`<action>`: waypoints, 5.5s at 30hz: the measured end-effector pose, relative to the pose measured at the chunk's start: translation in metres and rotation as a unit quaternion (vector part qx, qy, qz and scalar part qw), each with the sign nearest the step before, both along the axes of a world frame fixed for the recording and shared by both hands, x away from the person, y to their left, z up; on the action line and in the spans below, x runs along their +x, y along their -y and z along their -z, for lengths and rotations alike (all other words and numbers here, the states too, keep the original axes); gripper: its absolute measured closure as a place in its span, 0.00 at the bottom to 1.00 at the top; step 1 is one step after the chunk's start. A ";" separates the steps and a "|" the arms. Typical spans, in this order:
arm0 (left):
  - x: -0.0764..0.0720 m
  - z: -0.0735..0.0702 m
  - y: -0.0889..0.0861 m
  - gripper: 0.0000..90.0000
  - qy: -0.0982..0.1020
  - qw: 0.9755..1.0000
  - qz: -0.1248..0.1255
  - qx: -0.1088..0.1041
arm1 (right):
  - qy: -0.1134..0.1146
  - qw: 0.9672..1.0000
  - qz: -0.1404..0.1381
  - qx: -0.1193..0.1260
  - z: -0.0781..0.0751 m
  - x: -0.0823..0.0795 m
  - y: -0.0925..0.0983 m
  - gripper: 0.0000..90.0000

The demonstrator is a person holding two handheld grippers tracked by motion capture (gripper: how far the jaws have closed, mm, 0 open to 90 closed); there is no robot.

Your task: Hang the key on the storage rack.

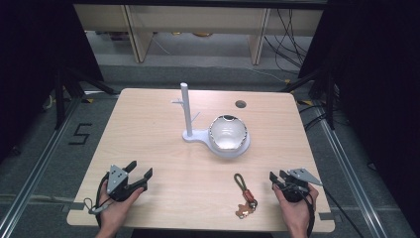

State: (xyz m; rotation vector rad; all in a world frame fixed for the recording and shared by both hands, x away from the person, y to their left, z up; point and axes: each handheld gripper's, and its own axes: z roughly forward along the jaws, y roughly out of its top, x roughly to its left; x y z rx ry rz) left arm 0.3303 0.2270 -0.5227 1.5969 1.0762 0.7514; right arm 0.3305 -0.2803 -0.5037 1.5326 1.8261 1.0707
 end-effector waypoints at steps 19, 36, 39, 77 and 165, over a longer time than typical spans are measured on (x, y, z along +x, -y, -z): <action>0.000 0.000 0.001 0.35 -0.001 1.000 0.002 0.002 | -0.194 0.974 -0.093 -0.065 -0.036 0.006 -0.031 0.66; 0.000 0.000 0.001 0.35 -0.002 1.000 0.004 0.005 | -0.331 0.925 -0.145 -0.118 -0.046 0.013 -0.067 0.66; 0.000 0.000 0.001 0.35 -0.003 1.000 0.004 0.004 | -0.338 0.918 -0.157 -0.132 -0.048 0.018 -0.074 0.66; 0.000 0.000 0.002 0.35 -0.001 1.000 0.007 0.006 | -0.399 0.869 -0.193 -0.221 -0.032 0.035 -0.117 0.73; -0.001 0.000 0.002 0.35 0.001 1.000 0.006 0.007 | 0.063 0.977 -0.201 -0.011 -0.042 -0.016 -0.080 0.77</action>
